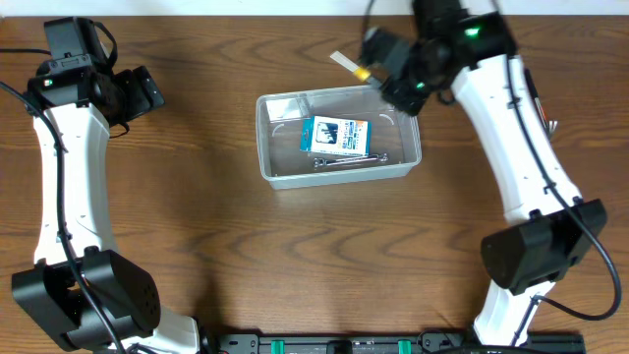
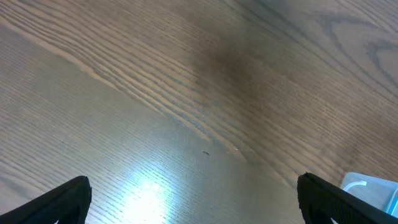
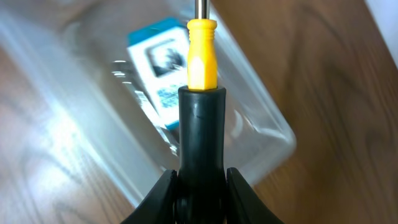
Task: Pack container
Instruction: 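Carry the screwdriver into the container and open the right gripper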
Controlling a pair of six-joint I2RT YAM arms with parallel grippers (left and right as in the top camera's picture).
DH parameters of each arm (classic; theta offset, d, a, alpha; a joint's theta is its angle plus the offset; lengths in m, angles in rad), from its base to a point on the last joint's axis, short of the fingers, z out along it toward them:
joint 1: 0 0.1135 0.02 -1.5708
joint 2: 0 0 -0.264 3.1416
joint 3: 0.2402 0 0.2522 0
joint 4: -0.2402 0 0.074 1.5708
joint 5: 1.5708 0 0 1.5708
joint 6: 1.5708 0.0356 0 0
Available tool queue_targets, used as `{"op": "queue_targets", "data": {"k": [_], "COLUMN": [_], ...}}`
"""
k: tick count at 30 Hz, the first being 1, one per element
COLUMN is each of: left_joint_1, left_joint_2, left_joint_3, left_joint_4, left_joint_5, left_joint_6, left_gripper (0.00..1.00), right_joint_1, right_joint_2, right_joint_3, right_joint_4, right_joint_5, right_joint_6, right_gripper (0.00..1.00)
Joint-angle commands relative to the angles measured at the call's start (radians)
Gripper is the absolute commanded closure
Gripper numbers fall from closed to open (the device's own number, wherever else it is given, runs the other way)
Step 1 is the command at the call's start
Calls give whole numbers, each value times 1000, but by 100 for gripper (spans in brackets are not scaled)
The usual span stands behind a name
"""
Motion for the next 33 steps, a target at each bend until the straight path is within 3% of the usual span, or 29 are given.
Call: {"op": "queue_targets", "data": {"k": [1,13,22,27,29,33], "left_joint_1": [3,3,3,3,3,3], "left_joint_2": [5,5,5,5,5,5], "left_joint_3": [5,5,5,5,5,5], "left_joint_4": [-3,-3,-3,-3,-3,-3], "left_joint_5": [-8,-8,-8,-8,-8,-8], "left_joint_6": [-10,-10,-10,-10,-10,-10], "left_gripper": [2,2,2,2,2,2], "right_joint_1": [53,114,115,116,117,117], "right_joint_2": [11,82,129,129,126,118], "right_joint_3": [-17,-204,-312,-311,-306,-267], "right_joint_4": [-8,85,200,235,241,233], "right_joint_5": [-52,-32,-29,-29,-29,-35], "right_joint_6": [-187,-193,-86,-27,6,100], "right_gripper": [99,98,84,37,13,8]}}
